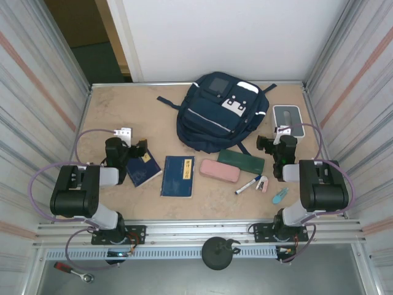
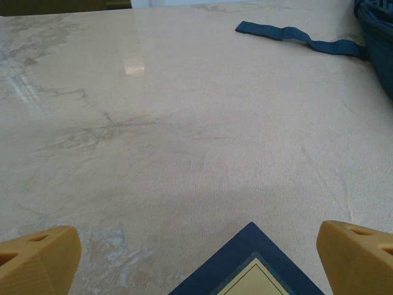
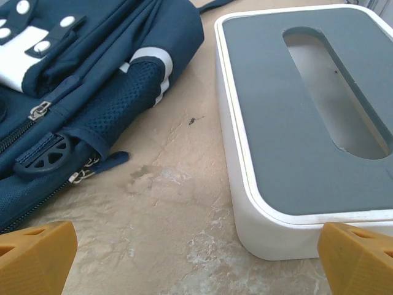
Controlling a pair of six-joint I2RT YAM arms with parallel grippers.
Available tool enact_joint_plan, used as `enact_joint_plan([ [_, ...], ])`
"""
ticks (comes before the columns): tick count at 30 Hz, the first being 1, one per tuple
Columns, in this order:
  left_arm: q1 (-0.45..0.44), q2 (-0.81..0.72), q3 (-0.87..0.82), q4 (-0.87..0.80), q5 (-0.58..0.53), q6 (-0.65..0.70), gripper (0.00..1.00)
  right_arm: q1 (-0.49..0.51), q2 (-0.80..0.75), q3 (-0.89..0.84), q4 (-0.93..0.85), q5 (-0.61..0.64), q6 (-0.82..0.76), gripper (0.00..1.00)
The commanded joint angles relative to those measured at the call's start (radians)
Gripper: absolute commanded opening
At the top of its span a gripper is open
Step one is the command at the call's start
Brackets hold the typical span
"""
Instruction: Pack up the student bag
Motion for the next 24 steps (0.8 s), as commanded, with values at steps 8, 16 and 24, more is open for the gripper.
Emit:
enact_joint_plan([
  [8, 0.009, -0.002, 0.024, 0.003, 0.012, 0.018, 0.99, -0.008, 0.0, 0.017, -0.003, -0.016, 0.015, 0.99],
  [16, 0.02, -0.003, 0.023, 0.004, 0.034, 0.01, 0.99, -0.011, 0.0, 0.018, -0.003, -0.024, 0.018, 0.99],
  [24, 0.023, -0.003, 0.023, 0.005, 0.039, 0.01, 0.99, -0.011, 0.001, 0.017, -0.003, -0.024, 0.017, 0.99],
])
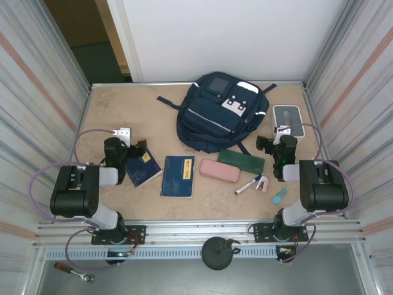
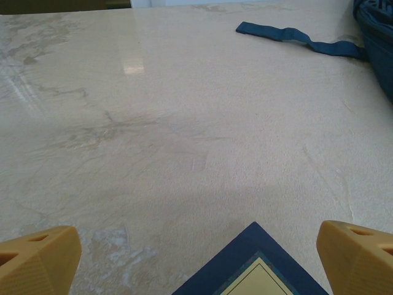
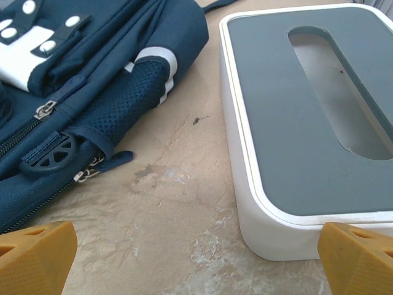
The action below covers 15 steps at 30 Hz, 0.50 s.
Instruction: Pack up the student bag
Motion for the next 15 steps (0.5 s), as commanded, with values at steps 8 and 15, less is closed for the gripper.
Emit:
enact_joint_plan([
  [8, 0.005, -0.008, 0.017, 0.012, 0.009, 0.007, 0.99, -0.005, -0.004, 0.014, 0.001, 0.011, 0.015, 0.99],
  [15, 0.012, -0.214, 0.017, -0.192, -0.218, -0.122, 0.99, -0.008, -0.336, 0.032, -0.325, 0.263, 0.169, 0.99],
])
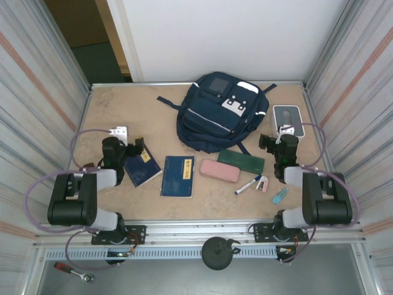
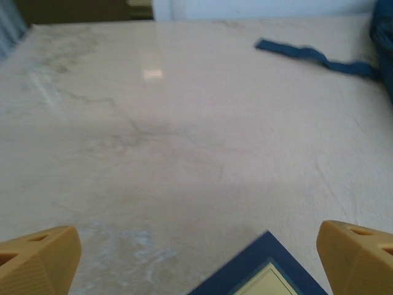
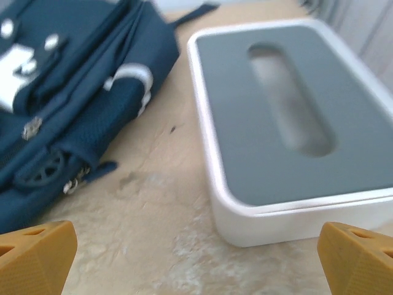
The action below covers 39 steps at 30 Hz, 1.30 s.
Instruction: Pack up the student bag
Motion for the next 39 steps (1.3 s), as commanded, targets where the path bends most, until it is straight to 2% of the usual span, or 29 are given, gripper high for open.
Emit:
enact_joint_plan([
  [1, 0.012, -0.131, 0.026, -0.161, -0.168, -0.114, 0.99, -0.042, -0.221, 0.042, -0.241, 0.17, 0.18, 0.99],
  [3, 0.012, -0.193, 0.055, -0.27, -0.192, -0.18, 0.99, -0.085, -0.316, 0.107, -0.473, 0.186, 0.316, 0.99],
  [6, 0.0, -0.251, 0.104, -0.389, -0.144, -0.328, 0.99, -0.11, -0.349, 0.204, -0.648, -0.016, 0.34, 0.99],
  [8, -0.018, -0.245, 0.141, -0.426, -0.027, -0.426, 0.99, -0.087, -0.309, 0.256, -0.705, -0.155, 0.352, 0.99],
  [10, -0.088, -0.212, 0.193, -0.46, 0.044, -0.456, 0.99, -0.022, -0.218, 0.329, -0.768, -0.23, 0.357, 0.99],
  [14, -0.27, -0.089, 0.352, -0.624, 0.087, -0.477, 0.99, 0.125, 0.004, 0.526, -0.926, -0.237, 0.325, 0.99],
  [16, -0.35, -0.012, 0.424, -0.68, 0.134, -0.486, 0.99, 0.145, 0.079, 0.574, -0.923, -0.253, 0.348, 0.97],
  [21, -0.475, 0.179, 0.568, -0.746, 0.196, -0.52, 0.99, 0.082, 0.216, 0.613, -0.855, -0.351, 0.47, 0.9],
  [25, -0.493, 0.318, 0.657, -0.747, 0.244, -0.537, 0.99, 0.098, 0.363, 0.713, -0.906, -0.372, 0.463, 0.82],
  [30, -0.493, 0.426, 0.736, -0.714, 0.313, -0.562, 0.94, 0.09, 0.488, 0.761, -0.817, -0.416, 0.498, 0.77],
  [32, -0.493, 0.459, 0.754, -0.7, 0.335, -0.579, 0.9, 0.087, 0.541, 0.799, -0.812, -0.442, 0.511, 0.67],
  [35, -0.493, 0.505, 0.784, -0.694, 0.365, -0.596, 0.83, 0.088, 0.575, 0.822, -0.802, -0.466, 0.525, 0.43],
  [37, -0.49, 0.518, 0.787, -0.679, 0.373, -0.609, 0.75, 0.095, 0.559, 0.804, -0.775, -0.477, 0.534, 0.34],
  [39, -0.482, 0.52, 0.777, -0.645, 0.377, -0.624, 0.63, 0.101, 0.536, 0.794, -0.759, -0.501, 0.538, 0.24],
])
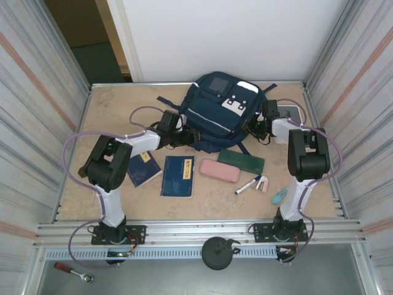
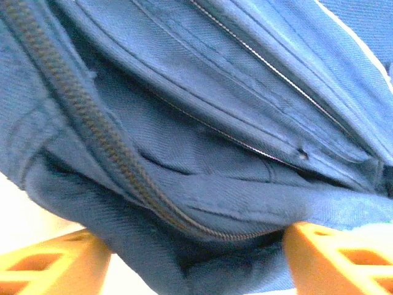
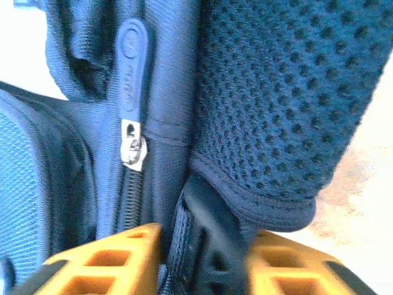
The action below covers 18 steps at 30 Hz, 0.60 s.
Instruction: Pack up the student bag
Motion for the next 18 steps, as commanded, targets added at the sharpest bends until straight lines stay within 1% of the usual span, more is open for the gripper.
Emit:
enact_joint_plan([
  [1, 0.013, 0.011, 0.011, 0.072, 0.064, -0.035, 0.56, 0.011, -0.034, 0.0, 0.044, -0.067, 0.03, 0.21],
  [3, 0.04, 0.004, -0.006, 0.103, 0.097, -0.044, 0.4, 0.017, -0.06, -0.01, 0.07, -0.113, 0.053, 0.15],
  [6, 0.093, -0.018, -0.03, 0.137, 0.159, -0.047, 0.18, 0.038, -0.097, -0.023, 0.109, -0.17, 0.104, 0.12],
  [8, 0.13, -0.041, -0.046, 0.142, 0.199, -0.034, 0.09, 0.06, -0.114, -0.022, 0.129, -0.211, 0.134, 0.12],
  [11, 0.198, -0.092, -0.069, 0.123, 0.235, -0.001, 0.0, 0.115, -0.136, -0.014, 0.149, -0.259, 0.172, 0.12],
  [15, 0.302, -0.155, -0.096, 0.083, 0.25, 0.049, 0.0, 0.211, -0.15, 0.01, 0.13, -0.28, 0.175, 0.13],
  [18, 0.375, -0.172, -0.102, 0.07, 0.28, 0.069, 0.0, 0.27, -0.138, 0.037, 0.097, -0.322, 0.156, 0.18],
])
